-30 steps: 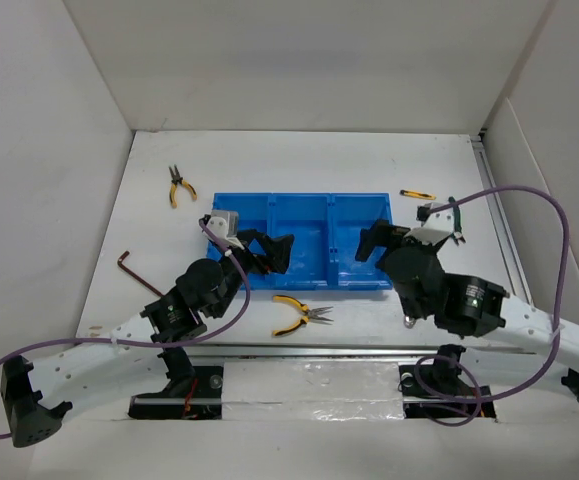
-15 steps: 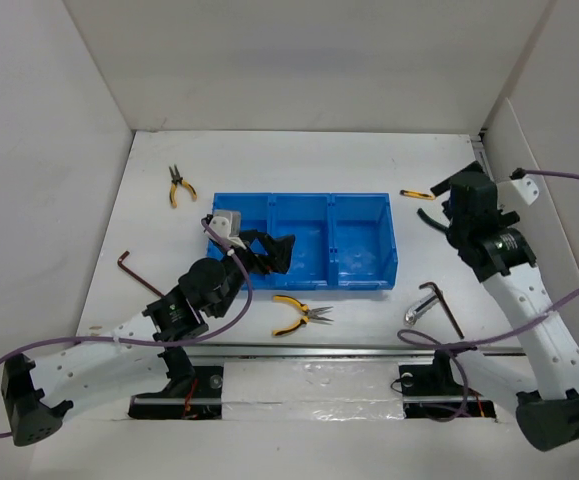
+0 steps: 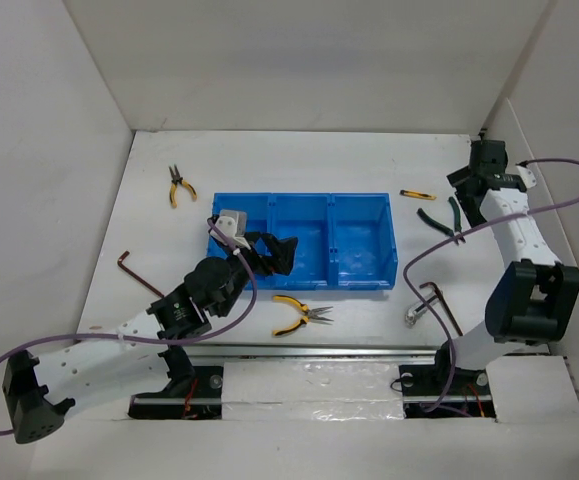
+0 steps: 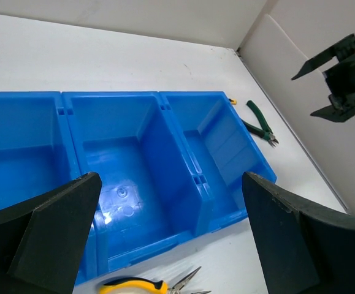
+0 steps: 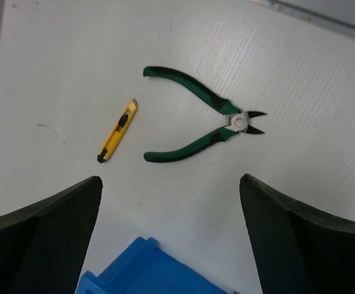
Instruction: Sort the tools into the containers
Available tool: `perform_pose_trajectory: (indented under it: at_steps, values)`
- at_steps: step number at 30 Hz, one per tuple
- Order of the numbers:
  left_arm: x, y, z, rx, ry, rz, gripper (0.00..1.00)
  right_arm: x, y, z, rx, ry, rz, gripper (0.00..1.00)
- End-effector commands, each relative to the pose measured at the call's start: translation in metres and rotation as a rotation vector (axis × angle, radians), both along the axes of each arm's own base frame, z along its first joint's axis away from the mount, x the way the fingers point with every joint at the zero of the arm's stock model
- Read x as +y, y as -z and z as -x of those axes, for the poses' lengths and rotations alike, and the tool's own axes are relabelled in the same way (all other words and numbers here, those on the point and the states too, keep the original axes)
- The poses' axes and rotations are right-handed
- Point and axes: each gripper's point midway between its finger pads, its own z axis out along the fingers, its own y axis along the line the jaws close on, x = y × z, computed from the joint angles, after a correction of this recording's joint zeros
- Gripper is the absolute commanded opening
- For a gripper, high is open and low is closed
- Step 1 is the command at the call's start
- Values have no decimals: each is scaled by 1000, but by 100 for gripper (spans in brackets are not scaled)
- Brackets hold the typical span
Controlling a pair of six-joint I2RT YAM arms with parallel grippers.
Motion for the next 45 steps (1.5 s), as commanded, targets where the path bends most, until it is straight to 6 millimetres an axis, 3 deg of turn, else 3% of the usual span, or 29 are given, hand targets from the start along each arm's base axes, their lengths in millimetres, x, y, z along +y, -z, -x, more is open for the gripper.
perform_pose_trajectory:
  at_steps: [1,5,9,18,21,33,41,45]
  values:
    - [-3,-21,-2,-31,4,57,99,11,-2,-20,-40,2,-103,97]
    - [-2,-24,0,-33,5,64,99,14,22,-37,10,27,-132,96]
    - [-2,-25,2,-37,19,73,99,16,59,-47,82,36,-163,93]
    - [-5,-23,1,-32,21,67,99,16,116,-48,174,37,-243,88]
    - [-6,-20,-1,-27,13,59,99,14,134,-41,227,68,-289,85]
    - [-7,-20,-1,-25,18,56,99,15,146,-31,249,132,-339,81]
    - [-7,-20,-1,-27,18,56,99,14,164,-26,367,163,-369,73]
    - [-6,-22,0,-29,19,63,99,11,162,-22,399,196,-361,72]
